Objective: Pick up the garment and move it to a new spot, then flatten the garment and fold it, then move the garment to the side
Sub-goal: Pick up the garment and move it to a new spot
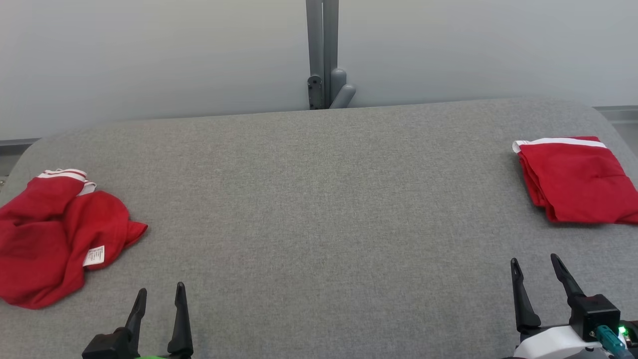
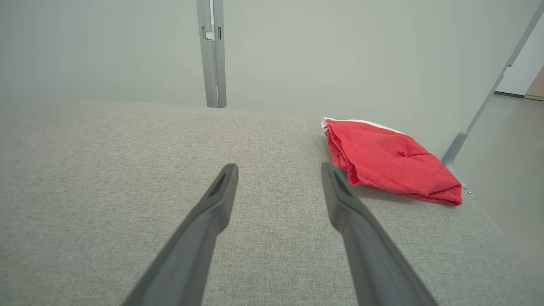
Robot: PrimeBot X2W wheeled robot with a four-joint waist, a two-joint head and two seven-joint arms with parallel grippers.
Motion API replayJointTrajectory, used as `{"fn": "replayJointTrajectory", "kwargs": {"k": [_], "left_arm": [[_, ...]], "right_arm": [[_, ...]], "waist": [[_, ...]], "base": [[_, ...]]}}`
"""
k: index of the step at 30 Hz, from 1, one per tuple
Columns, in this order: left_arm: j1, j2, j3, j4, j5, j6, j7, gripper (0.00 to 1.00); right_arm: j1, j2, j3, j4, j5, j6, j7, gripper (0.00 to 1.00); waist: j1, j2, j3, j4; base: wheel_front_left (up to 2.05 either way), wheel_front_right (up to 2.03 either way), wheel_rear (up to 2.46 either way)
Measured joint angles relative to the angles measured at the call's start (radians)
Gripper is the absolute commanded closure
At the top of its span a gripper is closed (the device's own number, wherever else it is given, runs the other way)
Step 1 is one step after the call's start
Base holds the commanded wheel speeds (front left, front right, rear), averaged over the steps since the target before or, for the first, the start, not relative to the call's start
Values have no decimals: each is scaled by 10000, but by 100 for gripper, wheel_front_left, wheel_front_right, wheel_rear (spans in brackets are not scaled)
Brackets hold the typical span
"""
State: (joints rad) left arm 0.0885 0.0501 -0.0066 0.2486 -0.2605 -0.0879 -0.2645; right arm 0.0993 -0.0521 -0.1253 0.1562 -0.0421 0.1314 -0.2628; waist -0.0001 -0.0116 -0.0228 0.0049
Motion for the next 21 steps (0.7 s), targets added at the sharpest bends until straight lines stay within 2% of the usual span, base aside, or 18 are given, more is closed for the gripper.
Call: {"fn": "replayJointTrajectory", "kwargs": {"k": [21], "left_arm": [[237, 0, -272, 48, -56, 33, 0, 0]], "right_arm": [[-3, 15, -54, -25, -2, 0, 0, 0]], "waist": [[0, 0, 50, 339]], "base": [[0, 0, 0]]}}
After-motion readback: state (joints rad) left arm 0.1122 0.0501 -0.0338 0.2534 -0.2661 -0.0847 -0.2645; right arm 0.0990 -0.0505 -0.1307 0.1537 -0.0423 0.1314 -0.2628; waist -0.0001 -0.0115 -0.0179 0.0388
